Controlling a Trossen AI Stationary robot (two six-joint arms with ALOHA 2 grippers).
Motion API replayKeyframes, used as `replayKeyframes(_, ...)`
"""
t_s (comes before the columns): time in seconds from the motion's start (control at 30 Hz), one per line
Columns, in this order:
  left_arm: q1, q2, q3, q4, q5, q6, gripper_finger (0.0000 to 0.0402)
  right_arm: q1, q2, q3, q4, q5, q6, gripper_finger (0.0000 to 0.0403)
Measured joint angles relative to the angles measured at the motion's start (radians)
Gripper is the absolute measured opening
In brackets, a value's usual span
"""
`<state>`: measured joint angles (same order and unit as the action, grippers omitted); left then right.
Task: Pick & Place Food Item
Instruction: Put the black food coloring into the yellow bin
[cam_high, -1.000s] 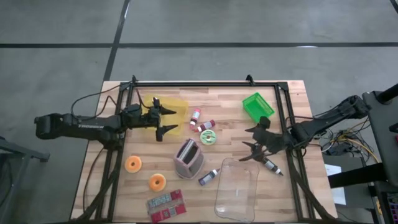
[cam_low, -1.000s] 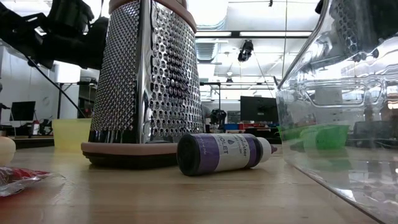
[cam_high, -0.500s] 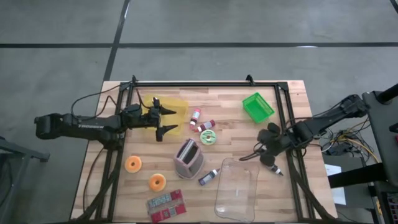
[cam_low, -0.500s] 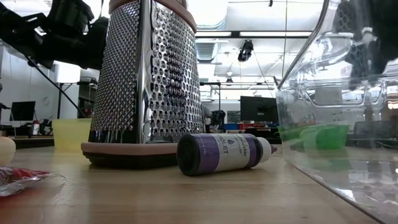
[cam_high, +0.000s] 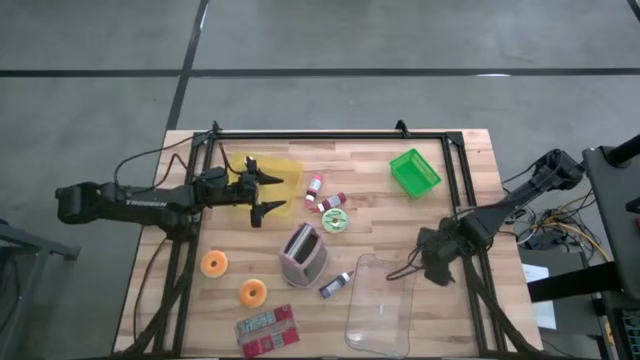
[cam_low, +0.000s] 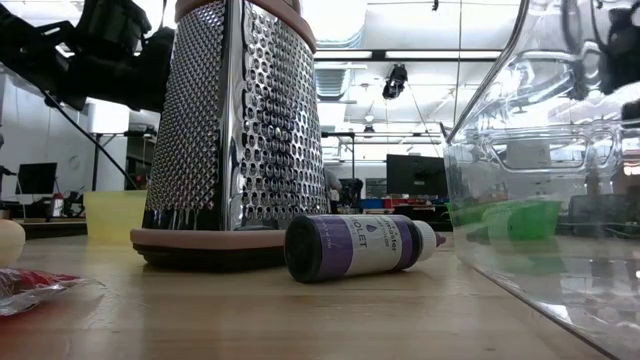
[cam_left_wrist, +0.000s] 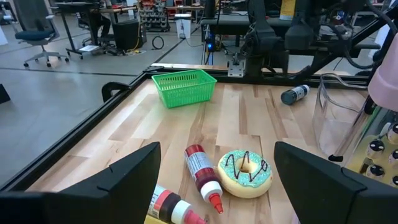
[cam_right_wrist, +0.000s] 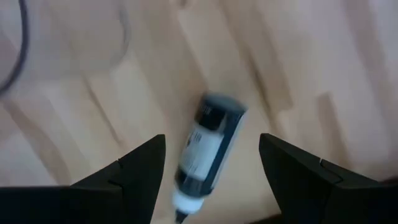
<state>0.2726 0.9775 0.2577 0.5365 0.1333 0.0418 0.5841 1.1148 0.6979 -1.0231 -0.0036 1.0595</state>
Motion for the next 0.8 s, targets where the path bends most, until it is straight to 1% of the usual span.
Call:
replayKeyframes(0.13, 0.0, 0.0, 0.0, 0.0, 0.0, 0.0, 0.0314, 0.065, 0.015, 0.0, 0.0, -0.049, 0.094, 0.0253)
replayKeyframes(0.47, 0.0, 0.0, 0.0, -0.003, 0.0, 0.003, 0.0314, 0.207, 0.022, 0.0, 0.002, -0.076, 0.322, 0.0253)
replayKeyframes(0.6, 0.0, 0.0, 0.0, -0.003, 0.0, 0.003, 0.0314, 0.241, 0.044, 0.0, 0.011, -0.081, 0.373, 0.0253)
replayKeyframes(0.8, 0.0, 0.0, 0.0, -0.003, 0.0, 0.003, 0.0314, 0.27, 0.101, 0.0, 0.026, -0.108, 0.403, 0.0253)
